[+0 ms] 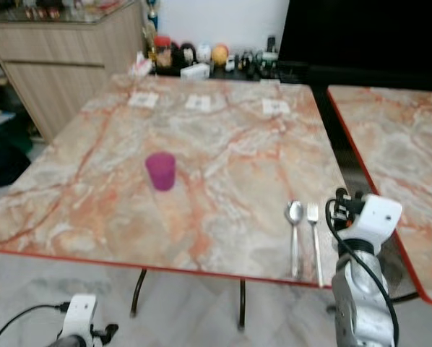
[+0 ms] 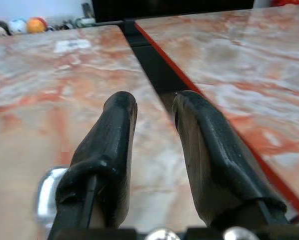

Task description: Setting the table

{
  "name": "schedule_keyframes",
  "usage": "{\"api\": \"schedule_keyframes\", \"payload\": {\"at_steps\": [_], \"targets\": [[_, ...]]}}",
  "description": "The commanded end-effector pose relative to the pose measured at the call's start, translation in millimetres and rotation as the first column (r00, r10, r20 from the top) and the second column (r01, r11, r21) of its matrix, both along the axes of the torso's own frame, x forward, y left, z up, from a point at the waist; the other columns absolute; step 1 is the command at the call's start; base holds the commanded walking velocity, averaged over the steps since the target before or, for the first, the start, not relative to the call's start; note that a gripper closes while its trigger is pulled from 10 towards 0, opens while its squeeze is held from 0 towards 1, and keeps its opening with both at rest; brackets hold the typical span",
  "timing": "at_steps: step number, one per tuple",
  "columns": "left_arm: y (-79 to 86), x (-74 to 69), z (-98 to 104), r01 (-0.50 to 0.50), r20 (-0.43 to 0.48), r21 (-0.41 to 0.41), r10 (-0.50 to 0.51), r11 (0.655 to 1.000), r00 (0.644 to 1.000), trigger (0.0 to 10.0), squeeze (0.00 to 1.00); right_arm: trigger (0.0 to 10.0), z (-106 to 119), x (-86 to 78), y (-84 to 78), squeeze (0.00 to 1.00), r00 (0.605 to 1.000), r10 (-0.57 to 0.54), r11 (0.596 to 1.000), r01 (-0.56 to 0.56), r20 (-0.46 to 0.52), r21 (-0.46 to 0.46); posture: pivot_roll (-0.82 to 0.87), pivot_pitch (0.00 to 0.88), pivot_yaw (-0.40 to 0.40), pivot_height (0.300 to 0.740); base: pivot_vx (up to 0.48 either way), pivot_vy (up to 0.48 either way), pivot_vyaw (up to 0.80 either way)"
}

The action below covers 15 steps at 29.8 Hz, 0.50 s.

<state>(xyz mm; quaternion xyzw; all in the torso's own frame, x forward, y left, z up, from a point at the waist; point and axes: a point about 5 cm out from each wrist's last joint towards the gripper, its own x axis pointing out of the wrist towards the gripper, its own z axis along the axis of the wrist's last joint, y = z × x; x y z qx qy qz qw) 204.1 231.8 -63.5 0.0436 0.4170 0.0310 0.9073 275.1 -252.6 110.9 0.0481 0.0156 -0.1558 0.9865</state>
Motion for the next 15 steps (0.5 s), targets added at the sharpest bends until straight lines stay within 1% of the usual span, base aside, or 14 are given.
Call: {"api": "schedule_keyframes", "payload": {"at_steps": [1, 2, 3, 4, 5, 6, 7, 8, 11, 14, 15], "targets": [[2.4, -3.3, -1, 0.001, -0.014, 0.014, -0.001, 1.0, 1.0, 10.0, 0.0, 10.0, -6, 1.7, 3.9, 0.0, 0.999, 0.018, 1.0, -0.019, -0.045, -0.002, 0.03, 0.0, -0.03, 0.74, 0.0, 0.0, 0.0], [2.4, -3.3, -1, 0.001, -0.014, 0.014, -0.001, 1.0, 1.0, 10.0, 0.0, 10.0, -6, 1.7, 3.9, 0.0, 0.999, 0.018, 1.0, -0.019, -0.045, -0.002, 0.03, 0.0, -0.03, 0.74, 0.0, 0.0, 0.0], [2.3, -3.3, -1, 0.001, -0.014, 0.013, -0.001, 1.0, 1.0, 10.0, 0.0, 10.0, -10, 2.3, 4.0, 0.0, 0.996, 0.021, 1.0, -0.022, -0.09, -0.012, 0.02, 0.0, -0.029, 0.74, 0.0, 0.0, 0.0], [2.2, -3.2, -1, 0.001, -0.014, 0.013, 0.0, 1.0, 1.0, 10.0, 0.0, 10.0, -15, 2.7, 4.0, 1.0, 0.99, 0.02, 1.0, -0.02, -0.137, -0.001, 0.02, 0.0, -0.029, 0.74, 0.0, 0.0, 0.0], [2.1, -3.2, -1, 0.001, -0.014, 0.013, 0.0, 1.0, 1.0, 10.0, 0.0, 10.0, -19, 2.7, 4.3, 1.0, 0.985, 0.021, 1.0, -0.021, -0.169, 0.003, 0.03, 0.0, -0.03, 0.74, 0.0, 0.0, 0.0], [2.0, -3.1, -1, 0.001, -0.014, 0.012, 0.0, 1.0, 1.0, 10.0, 0.0, 10.0, -26, 2.5, 6.1, 1.0, 0.973, 0.034, 0.999, -0.032, -0.228, 0.014, 0.03, 0.0, -0.03, 0.74, 0.0, 0.0, 0.0], [2.0, -3.1, -1, 0.0, -0.013, 0.012, 0.0, 1.0, 1.0, 10.0, 0.0, 10.0, -28, 2.4, 7.2, 1.0, 0.969, 0.043, 0.999, -0.039, -0.244, 0.021, 0.03, 0.0, -0.03, 0.74, 0.0, 0.0, 0.0], [1.8, -3.1, -1, -0.001, -0.013, 0.011, 0.001, 1.0, 1.0, 10.0, 0.0, 10.0, -34, 1.9, 12.0, 1.0, 0.959, 0.069, 0.996, -0.052, -0.275, 0.07, 0.03, 0.0, -0.032, 0.74, 0.0, 0.0, 0.0], [1.6, -3.2, -2, -0.003, -0.013, 0.009, 0.004, 1.0, 1.0, 10.0, 0.0, 10.0, -40, 1.7, 16.5, 1.0, 0.949, 0.094, 0.99, -0.059, -0.302, 0.125, 0.03, 0.0, -0.033, 0.74, 0.0, 0.0, 0.0], [1.6, -3.2, -2, -0.006, -0.012, 0.008, 0.006, 1.0, 1.0, 10.0, 0.0, 10.0, -41, 2.5, 17.7, 1.0, 0.943, 0.103, 0.989, -0.065, -0.316, 0.131, 0.03, 0.0, -0.032, 0.74, 0.0, 0.0, 0.0], [1.6, -3.3, -2, -0.006, -0.013, 0.008, 0.006, 1.0, 1.0, 10.0, 0.0, 10.0, -39, 3.9, 18.6, 1.0, 0.946, 0.11, 0.988, -0.071, -0.305, 0.135, 0.03, 0.0, -0.032, 0.74, 0.0, 0.0, 0.0]]}}
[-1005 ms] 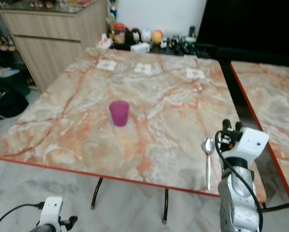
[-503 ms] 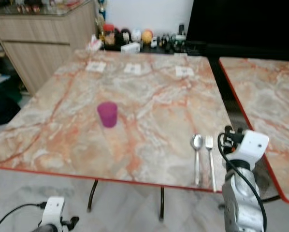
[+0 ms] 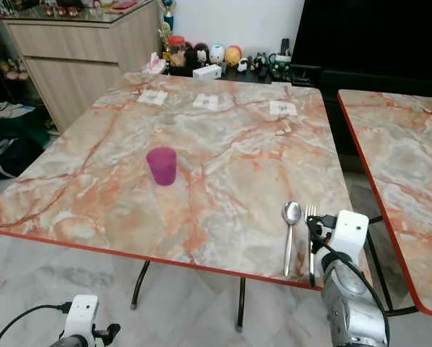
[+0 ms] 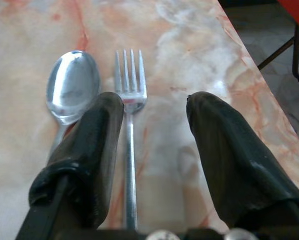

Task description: Setting the table

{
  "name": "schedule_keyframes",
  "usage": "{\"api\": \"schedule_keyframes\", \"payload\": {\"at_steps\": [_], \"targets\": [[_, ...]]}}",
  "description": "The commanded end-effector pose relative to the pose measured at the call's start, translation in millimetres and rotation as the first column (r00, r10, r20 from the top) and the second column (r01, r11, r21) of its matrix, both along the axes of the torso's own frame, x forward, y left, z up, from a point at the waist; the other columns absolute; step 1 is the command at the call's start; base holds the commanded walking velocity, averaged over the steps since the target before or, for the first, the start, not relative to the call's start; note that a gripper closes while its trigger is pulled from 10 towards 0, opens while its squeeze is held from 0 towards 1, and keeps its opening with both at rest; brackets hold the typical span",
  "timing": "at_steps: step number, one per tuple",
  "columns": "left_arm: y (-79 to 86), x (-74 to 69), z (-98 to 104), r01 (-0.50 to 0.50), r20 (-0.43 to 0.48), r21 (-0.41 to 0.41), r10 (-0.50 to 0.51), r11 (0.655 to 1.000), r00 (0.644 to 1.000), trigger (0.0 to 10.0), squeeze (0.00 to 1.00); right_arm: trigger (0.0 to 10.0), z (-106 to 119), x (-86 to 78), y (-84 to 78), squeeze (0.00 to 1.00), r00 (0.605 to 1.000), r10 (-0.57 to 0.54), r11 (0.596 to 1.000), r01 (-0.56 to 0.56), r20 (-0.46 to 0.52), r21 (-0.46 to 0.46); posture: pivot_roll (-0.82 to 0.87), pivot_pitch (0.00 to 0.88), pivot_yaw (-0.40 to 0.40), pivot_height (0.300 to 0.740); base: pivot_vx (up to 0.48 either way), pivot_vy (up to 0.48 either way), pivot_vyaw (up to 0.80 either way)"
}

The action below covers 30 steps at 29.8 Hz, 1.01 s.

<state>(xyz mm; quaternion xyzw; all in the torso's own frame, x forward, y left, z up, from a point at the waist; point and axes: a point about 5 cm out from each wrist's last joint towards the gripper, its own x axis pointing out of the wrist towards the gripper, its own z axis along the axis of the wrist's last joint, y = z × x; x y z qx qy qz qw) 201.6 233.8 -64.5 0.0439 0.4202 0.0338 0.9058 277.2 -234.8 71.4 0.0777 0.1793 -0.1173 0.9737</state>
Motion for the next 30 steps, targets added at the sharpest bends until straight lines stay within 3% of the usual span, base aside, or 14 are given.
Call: {"api": "schedule_keyframes", "payload": {"at_steps": [1, 5, 6, 7, 14, 25, 30], "targets": [[-0.1, -1.0, -1, -0.002, -0.007, 0.006, 0.002, 1.0, 1.0, 10.0, 0.0, 10.0, 5, 4.8, 2.3, 1.0, 1.0, 0.014, 1.0, -0.014, 0.015, 0.02, 0.03, 0.0, -0.032, 0.74, 0.0, 0.0, 0.0], [0.3, -1.3, -1, -0.003, -0.008, 0.007, 0.004, 1.0, 1.0, 10.0, 0.0, 10.0, 13, 7.3, 4.5, 1.0, 0.999, 0.03, 0.999, -0.031, 0.043, 0.032, 0.03, 0.0, -0.032, 0.74, 0.0, 0.0, 0.0], [0.4, -1.4, -1, -0.003, -0.008, 0.007, 0.003, 1.0, 1.0, 10.0, 0.0, 10.0, 14, 7.2, 4.8, 0.42, 0.999, 0.032, 0.999, -0.034, 0.042, 0.033, 0.03, 0.0, -0.032, 0.74, 0.0, 0.0, 0.0], [0.5, -1.4, -1, -0.003, -0.008, 0.007, 0.003, 1.0, 1.0, 10.0, 0.0, 10.0, 13, 6.5, 5.8, 0.0, 0.999, 0.043, 0.998, -0.044, 0.032, 0.039, 0.03, 0.0, -0.031, 0.74, 0.0, 0.0, 0.0], [0.4, -1.4, -1, 0.002, -0.008, 0.006, -0.002, 1.0, 1.0, 10.0, 0.0, 10.0, 6, 3.9, 6.6, 0.0, 0.996, 0.081, 0.996, -0.08, -0.039, 0.039, 0.03, 0.0, -0.028, 0.74, 0.0, 0.0, 0.0], [0.3, -1.4, -1, -0.004, -0.008, 0.007, 0.004, 1.0, 1.0, 10.0, 0.0, 10.0, 6, 4.9, 1.9, 0.0, 0.996, 0.062, 0.998, -0.06, -0.067, 0.035, 0.03, 0.0, -0.032, 0.74, 0.0, 0.0, 0.0], [0.1, -1.3, -1, -0.002, -0.008, 0.006, 0.002, 1.0, 1.0, 10.0, 0.0, 10.0, 2, 4.7, 5.8, 0.0, 0.991, 0.104, 0.993, -0.098, -0.082, 0.069, 0.03, 0.0, -0.031, 0.74, 0.0, 0.0, 0.0]]}}
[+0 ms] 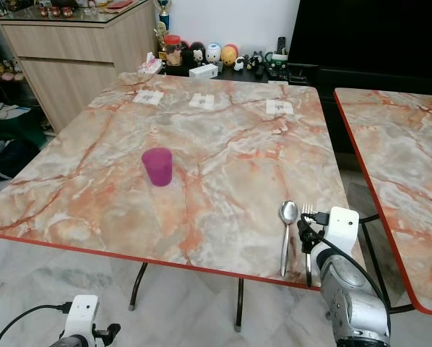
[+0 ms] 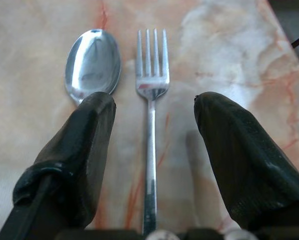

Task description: Setting the table

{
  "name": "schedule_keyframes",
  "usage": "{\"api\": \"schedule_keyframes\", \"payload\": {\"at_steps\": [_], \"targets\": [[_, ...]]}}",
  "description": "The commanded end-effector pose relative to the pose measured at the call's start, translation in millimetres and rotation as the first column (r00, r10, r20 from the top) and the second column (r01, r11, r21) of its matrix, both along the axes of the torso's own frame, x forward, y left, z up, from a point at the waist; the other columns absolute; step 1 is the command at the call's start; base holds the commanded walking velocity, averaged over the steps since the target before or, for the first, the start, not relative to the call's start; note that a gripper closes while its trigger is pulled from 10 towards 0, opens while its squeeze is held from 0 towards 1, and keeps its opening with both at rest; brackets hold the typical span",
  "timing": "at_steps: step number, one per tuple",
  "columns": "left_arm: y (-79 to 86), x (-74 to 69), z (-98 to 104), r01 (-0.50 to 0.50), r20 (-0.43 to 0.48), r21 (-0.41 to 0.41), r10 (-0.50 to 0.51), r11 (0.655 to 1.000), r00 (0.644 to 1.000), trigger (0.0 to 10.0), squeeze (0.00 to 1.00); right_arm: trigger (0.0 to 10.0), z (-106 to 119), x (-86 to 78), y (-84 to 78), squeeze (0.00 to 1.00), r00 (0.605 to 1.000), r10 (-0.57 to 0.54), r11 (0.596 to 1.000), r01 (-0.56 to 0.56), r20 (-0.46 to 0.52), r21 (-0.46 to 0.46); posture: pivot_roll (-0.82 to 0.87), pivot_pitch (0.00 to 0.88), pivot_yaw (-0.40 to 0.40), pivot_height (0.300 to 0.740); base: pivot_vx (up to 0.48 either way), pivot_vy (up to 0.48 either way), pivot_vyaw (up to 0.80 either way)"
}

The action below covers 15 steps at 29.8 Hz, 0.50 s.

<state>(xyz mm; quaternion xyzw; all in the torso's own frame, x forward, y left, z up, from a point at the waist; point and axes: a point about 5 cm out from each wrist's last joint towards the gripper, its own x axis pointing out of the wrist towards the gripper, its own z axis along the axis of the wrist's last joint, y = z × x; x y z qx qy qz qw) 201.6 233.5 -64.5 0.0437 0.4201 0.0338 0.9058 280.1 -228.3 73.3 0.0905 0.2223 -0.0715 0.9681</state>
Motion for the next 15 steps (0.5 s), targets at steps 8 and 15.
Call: {"api": "schedule_keyframes", "payload": {"at_steps": [8, 15], "targets": [[0.5, -1.2, -0.7, -0.002, -0.007, 0.007, 0.002, 1.0, 1.0, 10.0, 0.0, 8.4, -4.8, 1.8, -2.8, 0.0, 0.999, 0.004, 1.0, -0.004, -0.04, 0.012, 0.04, 0.0, -0.032, 0.74, 0.0, 0.0, 0.0], [0.7, -1.3, -0.8, -0.003, -0.01, 0.008, 0.003, 1.0, 1.0, 10.0, 0.0, 2.1, -6.5, 3.2, -5.4, 0.0, 0.999, 0.004, 1.0, -0.003, -0.048, 0.01, 0.03, 0.0, -0.03, 0.74, 0.0, 0.0, 0.0]]}}
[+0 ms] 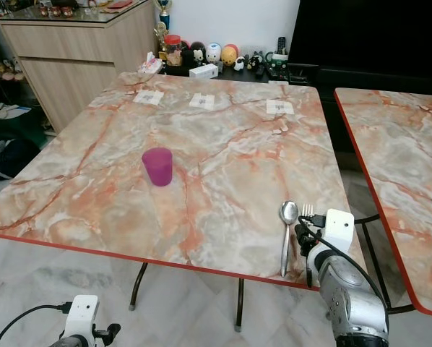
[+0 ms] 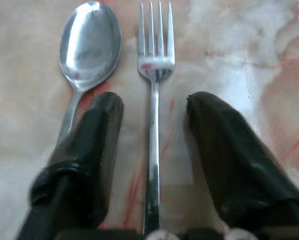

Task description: Setting the table

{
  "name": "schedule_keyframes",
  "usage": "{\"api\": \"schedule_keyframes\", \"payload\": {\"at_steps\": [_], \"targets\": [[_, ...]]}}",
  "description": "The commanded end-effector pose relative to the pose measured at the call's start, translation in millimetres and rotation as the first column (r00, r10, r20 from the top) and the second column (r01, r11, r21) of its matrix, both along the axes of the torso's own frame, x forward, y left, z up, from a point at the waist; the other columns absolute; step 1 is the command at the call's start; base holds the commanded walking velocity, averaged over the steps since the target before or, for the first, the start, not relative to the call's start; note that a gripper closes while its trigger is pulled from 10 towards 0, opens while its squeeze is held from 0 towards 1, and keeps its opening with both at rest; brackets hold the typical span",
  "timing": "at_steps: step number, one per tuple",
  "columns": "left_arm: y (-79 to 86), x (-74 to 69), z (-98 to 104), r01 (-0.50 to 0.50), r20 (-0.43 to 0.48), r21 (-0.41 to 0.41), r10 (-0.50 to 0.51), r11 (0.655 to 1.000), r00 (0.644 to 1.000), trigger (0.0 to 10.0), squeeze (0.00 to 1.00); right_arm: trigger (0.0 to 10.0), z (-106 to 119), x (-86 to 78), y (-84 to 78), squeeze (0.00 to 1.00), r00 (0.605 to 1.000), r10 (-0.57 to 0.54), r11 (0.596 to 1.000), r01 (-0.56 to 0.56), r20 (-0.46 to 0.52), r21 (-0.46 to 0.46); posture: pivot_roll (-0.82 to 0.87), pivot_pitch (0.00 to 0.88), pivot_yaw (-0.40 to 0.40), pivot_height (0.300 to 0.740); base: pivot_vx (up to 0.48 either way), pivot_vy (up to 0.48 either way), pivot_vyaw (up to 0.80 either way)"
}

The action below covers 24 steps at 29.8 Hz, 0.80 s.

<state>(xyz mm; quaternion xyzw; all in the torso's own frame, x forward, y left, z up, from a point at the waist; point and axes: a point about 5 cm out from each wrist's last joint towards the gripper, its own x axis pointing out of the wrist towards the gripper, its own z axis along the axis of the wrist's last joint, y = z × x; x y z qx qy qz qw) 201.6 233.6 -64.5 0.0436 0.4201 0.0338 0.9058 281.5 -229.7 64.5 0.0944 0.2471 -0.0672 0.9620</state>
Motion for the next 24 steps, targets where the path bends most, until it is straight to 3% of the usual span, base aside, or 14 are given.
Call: {"api": "schedule_keyframes", "payload": {"at_steps": [1, 2, 3, 4, 5, 7, 17, 18, 19, 20, 21, 24], "targets": [[0.8, -1.4, -0.8, -0.003, -0.01, 0.008, 0.003, 1.0, 1.0, 10.0, 0.0, 0.9, 2.0, 2.1, -3.8, 0.0, 1.0, -0.004, 1.0, 0.004, 0.001, -0.004, 0.04, 0.0, -0.03, 0.74, 0.0, 0.0, 0.0], [0.8, -1.5, -0.8, -0.003, -0.01, 0.008, 0.003, 1.0, 1.0, 10.0, 0.0, 0.0, 2.0, 2.8, -3.5, 0.0, 1.0, -0.004, 1.0, 0.004, 0.0, -0.004, 0.04, 0.0, -0.03, 0.74, 0.0, 0.0, 0.0], [0.8, -1.5, -0.8, -0.003, -0.01, 0.007, 0.003, 1.0, 1.0, 10.0, 0.0, 0.0, 2.0, 3.0, -3.5, 0.0, 1.0, -0.004, 1.0, 0.004, 0.0, -0.004, 0.04, 0.0, -0.03, 0.74, 0.0, 0.0, 0.0], [0.8, -1.5, -0.8, -0.004, -0.01, 0.007, 0.004, 1.0, 1.0, 10.0, 0.0, 0.9, 2.0, 3.3, -3.5, 0.0, 1.0, -0.003, 1.0, 0.003, -0.001, -0.004, 0.04, 0.0, -0.03, 0.74, 0.0, 0.0, 0.0], [0.9, -1.6, -0.9, -0.003, -0.01, 0.007, 0.004, 1.0, 1.0, 10.0, 0.0, 9.6, 1.7, 3.6, -3.5, 0.0, 1.0, -0.003, 1.0, 0.003, -0.003, -0.005, 0.04, 0.0, -0.029, 0.74, 0.0, 0.0, 0.0], [1.2, -1.7, -0.9, -0.003, -0.01, 0.007, 0.003, 1.0, 1.0, 10.0, 0.0, 10.0, 1.2, 3.7, -3.5, 0.0, 1.0, -0.002, 1.0, 0.002, -0.006, -0.007, 0.04, 0.0, -0.027, 0.74, 0.0, 0.0, 0.0], [1.4, -2.2, -1.1, -0.002, -0.014, 0.006, 0.002, 1.0, 1.0, 10.0, 0.0, 10.0, -2.9, 2.1, -2.5, 0.0, 1.0, 0.007, 1.0, -0.007, -0.025, 0.001, 0.04, 0.0, -0.028, 0.74, 0.0, 0.0, 0.0], [1.4, -2.3, -1.2, -0.001, -0.015, 0.006, 0.002, 1.0, 1.0, 10.0, 0.0, 6.2, -3.0, 2.2, -2.3, 0.0, 1.0, 0.007, 1.0, -0.007, -0.025, 0.002, 0.04, 0.0, -0.027, 0.74, 0.0, 0.0, 0.0], [1.5, -2.3, -1.2, -0.001, -0.015, 0.006, 0.001, 1.0, 1.0, 10.0, 0.0, 6.2, -3.2, 2.2, -2.3, 0.0, 1.0, 0.007, 1.0, -0.007, -0.025, 0.003, 0.04, 0.0, -0.027, 0.74, 0.0, 0.0, 0.0], [1.5, -2.4, -1.2, -0.001, -0.016, 0.005, 0.001, 1.0, 1.0, 10.0, 0.0, 0.4, -3.3, 2.2, -2.2, 0.0, 1.0, 0.007, 1.0, -0.007, -0.026, 0.003, 0.04, 0.0, -0.027, 0.74, 0.0, 0.0, 0.0], [1.5, -2.4, -1.2, -0.001, -0.016, 0.005, 0.001, 1.0, 1.0, 10.0, 0.0, 0.0, -3.3, 2.2, -2.1, 0.0, 1.0, 0.008, 1.0, -0.008, -0.025, 0.004, 0.04, 0.0, -0.027, 0.74, 0.0, 0.0, 0.0], [1.5, -2.4, -1.2, 0.0, -0.016, 0.005, 0.0, 1.0, 1.0, 10.0, 0.0, 0.0, -3.5, 2.4, -1.2, 0.0, 1.0, 0.011, 1.0, -0.011, -0.025, 0.005, 0.04, 0.0, -0.027, 0.74, 0.0, 0.0, 0.0]]}}
